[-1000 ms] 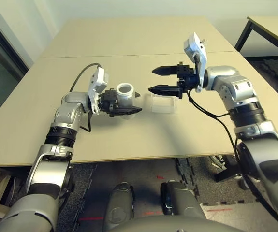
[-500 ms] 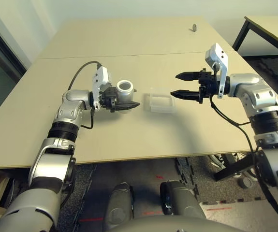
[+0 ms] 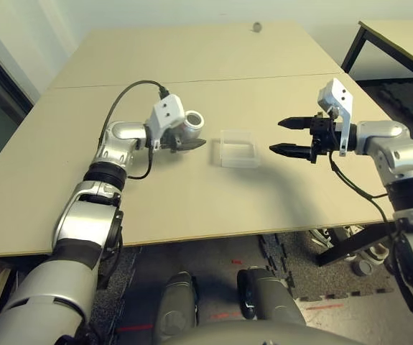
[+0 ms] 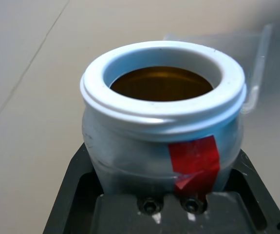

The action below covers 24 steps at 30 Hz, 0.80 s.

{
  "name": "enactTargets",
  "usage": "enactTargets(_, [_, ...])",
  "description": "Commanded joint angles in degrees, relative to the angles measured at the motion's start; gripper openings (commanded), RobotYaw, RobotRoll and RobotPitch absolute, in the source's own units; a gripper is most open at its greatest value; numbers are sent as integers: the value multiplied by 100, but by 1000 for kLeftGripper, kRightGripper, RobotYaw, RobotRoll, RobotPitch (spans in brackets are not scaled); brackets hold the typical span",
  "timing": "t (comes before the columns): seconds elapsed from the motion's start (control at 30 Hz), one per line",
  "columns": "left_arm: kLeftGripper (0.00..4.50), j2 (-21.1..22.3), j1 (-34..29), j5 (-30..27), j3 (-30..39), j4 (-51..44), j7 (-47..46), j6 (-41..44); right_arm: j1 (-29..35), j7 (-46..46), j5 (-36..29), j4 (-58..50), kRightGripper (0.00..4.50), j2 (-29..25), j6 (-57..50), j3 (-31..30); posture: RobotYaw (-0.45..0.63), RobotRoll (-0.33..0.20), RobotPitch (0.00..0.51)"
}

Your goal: Pour the medicine from the bottle into the box.

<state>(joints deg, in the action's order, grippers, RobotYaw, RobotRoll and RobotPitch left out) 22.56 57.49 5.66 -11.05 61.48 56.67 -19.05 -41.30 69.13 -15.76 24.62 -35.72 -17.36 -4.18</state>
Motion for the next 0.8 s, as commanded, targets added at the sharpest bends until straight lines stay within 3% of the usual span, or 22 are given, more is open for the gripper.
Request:
enactTargets(0.03, [2786, -82, 304, 643, -374, 296, -645, -404, 106, 2, 35, -92, 4500, -126, 52, 95, -138, 0, 38])
enactTargets(0.3, [2786, -235, 873, 2161, -1334, 806, -2809, -1162, 187, -121, -24, -186, 4500, -121, 13, 184, -154, 0, 35])
enactTargets(0.6, [2786, -525, 1676, 4715, -3453, 1297, -5436, -1107, 295, -189, -119, -462, 4500, -133, -171, 229, -173, 0, 37])
enactTargets(0.8, [2786, -644, 2158, 5408, -4051, 1563, -6214, -908, 387, -223, -177, -589, 4500, -179, -270, 282, -181, 0, 40])
